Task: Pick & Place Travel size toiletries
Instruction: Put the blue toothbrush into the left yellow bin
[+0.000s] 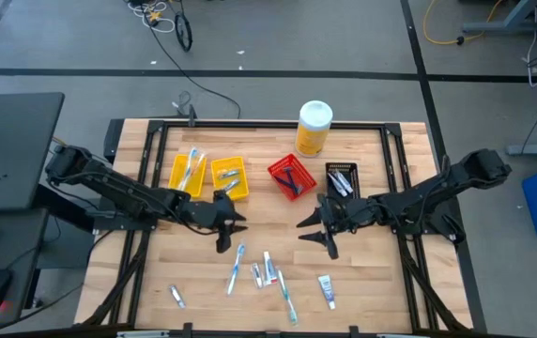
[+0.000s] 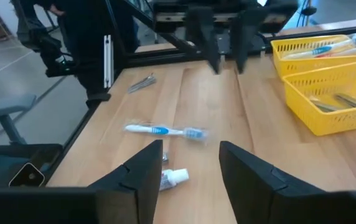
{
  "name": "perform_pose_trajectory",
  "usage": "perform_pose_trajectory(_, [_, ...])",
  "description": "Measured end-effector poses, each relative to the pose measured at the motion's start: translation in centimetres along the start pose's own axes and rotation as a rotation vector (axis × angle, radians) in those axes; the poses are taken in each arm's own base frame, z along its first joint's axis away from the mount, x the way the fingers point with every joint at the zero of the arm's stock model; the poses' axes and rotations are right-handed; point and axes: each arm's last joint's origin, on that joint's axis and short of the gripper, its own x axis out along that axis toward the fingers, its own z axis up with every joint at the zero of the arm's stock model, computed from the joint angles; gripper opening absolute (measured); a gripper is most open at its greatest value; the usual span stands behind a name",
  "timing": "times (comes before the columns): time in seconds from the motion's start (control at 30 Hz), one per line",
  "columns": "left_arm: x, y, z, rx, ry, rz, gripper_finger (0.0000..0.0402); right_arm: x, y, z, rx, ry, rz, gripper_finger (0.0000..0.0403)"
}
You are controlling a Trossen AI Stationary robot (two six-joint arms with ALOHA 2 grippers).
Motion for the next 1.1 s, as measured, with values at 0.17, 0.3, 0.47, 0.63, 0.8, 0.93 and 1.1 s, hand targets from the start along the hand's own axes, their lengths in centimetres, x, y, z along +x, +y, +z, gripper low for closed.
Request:
perform_pose_trajectory(0.17, [-0.2, -1.4, -0.9, -0.083, 0.075, -0.103, 0.0144, 0.0, -0.3, 0.1, 0.002, -0.009, -0.041, 0.0157])
perform_pose_trajectory(0.3, [-0.2, -2.1, -2.2, -0.129, 0.147, -0.089, 0.0160, 0.0, -0.7, 0.1, 0.005, -0.014, -0.080, 0.0158])
perform_pose_trajectory(0.47, [0.2, -2.6, -3.5, -0.200, 0.214, -0.059, 0.0180, 0.0, -0.8, 0.1, 0.014, -0.006, -0.080, 0.0171])
perform_pose_trajectory(0.63, [1.9, -3.1, -5.6, -0.244, 0.298, -0.022, 0.0186, 0.0, -0.8, 0.0, -0.028, 0.003, -0.081, 0.0184])
perform_pose_trajectory(0.8, [3.7, -3.4, -7.3, -0.244, 0.331, 0.008, 0.0186, 0.0, -0.8, 0.0, -0.089, 0.003, -0.082, 0.0197])
perform_pose_trajectory(0.93, [4.6, -3.5, -7.9, -0.252, 0.321, 0.006, 0.0186, 0.0, -0.8, 0.2, -0.108, -0.007, -0.080, 0.0205])
perform_pose_trajectory(1.1, [5.0, -3.4, -8.5, -0.261, 0.339, 0.028, 0.0186, 0.0, -0.8, 0.3, -0.107, -0.018, -0.078, 0.0212])
